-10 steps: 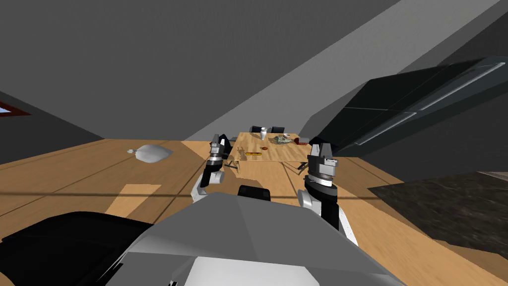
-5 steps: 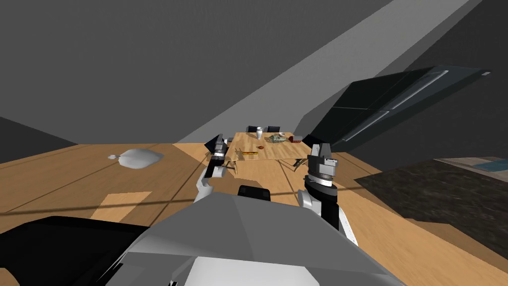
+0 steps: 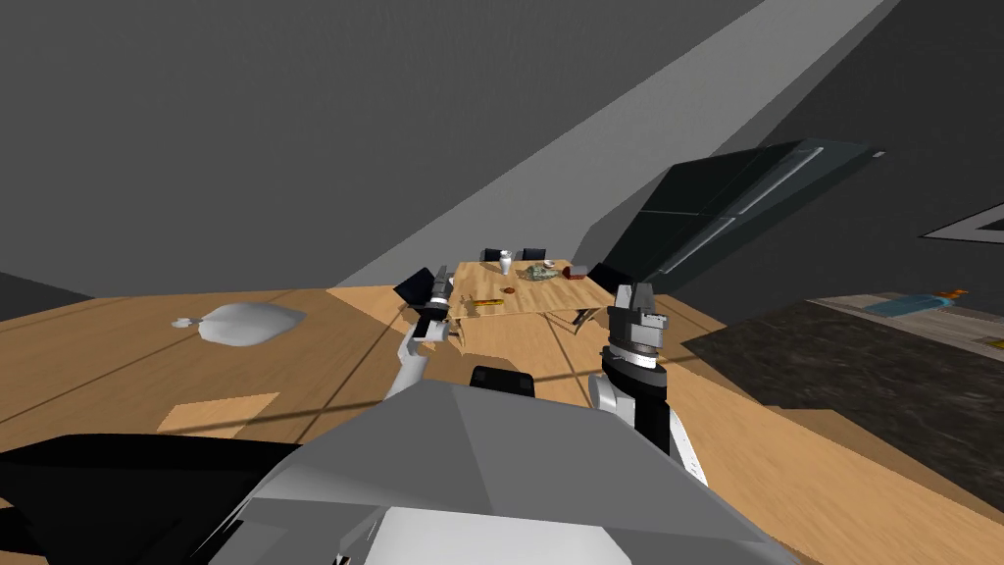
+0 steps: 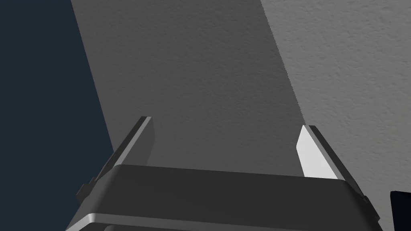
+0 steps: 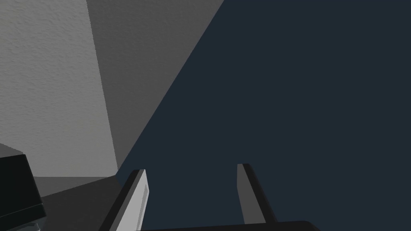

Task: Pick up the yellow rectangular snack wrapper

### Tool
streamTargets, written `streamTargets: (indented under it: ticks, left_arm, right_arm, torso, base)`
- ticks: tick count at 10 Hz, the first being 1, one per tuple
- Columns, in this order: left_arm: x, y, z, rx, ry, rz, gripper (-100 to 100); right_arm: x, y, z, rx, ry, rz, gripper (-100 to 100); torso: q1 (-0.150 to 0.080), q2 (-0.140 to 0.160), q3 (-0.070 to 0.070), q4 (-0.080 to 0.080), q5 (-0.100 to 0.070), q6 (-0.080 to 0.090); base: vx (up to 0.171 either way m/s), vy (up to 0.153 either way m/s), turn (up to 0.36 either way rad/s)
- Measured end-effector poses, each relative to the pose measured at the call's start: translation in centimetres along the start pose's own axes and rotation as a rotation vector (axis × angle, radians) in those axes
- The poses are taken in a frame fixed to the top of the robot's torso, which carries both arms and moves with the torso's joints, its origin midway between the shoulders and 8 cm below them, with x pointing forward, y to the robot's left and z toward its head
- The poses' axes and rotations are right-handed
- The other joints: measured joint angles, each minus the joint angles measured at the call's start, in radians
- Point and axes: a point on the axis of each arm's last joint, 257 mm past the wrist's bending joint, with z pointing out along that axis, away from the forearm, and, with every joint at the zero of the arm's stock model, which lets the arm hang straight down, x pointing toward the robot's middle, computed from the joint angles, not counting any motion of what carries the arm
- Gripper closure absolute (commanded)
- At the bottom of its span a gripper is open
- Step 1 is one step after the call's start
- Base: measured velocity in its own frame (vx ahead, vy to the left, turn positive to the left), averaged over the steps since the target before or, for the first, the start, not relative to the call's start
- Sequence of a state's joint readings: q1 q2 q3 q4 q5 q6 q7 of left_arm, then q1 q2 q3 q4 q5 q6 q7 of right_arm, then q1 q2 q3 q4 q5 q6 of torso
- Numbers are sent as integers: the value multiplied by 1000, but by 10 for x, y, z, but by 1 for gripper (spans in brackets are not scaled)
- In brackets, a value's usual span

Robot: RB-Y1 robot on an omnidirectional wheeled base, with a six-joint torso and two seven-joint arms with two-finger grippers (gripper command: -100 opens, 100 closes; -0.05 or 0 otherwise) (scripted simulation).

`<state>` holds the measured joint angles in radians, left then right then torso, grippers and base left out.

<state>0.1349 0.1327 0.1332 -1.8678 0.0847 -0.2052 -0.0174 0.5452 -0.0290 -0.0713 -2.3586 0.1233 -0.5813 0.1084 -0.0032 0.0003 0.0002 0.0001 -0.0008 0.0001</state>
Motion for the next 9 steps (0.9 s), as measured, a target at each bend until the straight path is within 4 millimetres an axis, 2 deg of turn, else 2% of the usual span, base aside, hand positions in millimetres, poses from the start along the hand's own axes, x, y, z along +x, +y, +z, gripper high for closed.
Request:
streamTargets:
  ticks: [6, 9]
  left_arm:
    - [-2, 61, 25, -175, -11, -53, -100]
    - [-1, 99, 32, -279, -18, -80, -100]
  right_arm:
    - [0, 0, 0, 0, 0, 0, 0]
    - [0, 0, 0, 0, 0, 0, 0]
  torso:
    - [0, -1, -1, 0, 0, 0]
    - [1, -1, 0, 0, 0, -1]
  base:
    - [5, -37, -81]
    - [10, -39, -79]
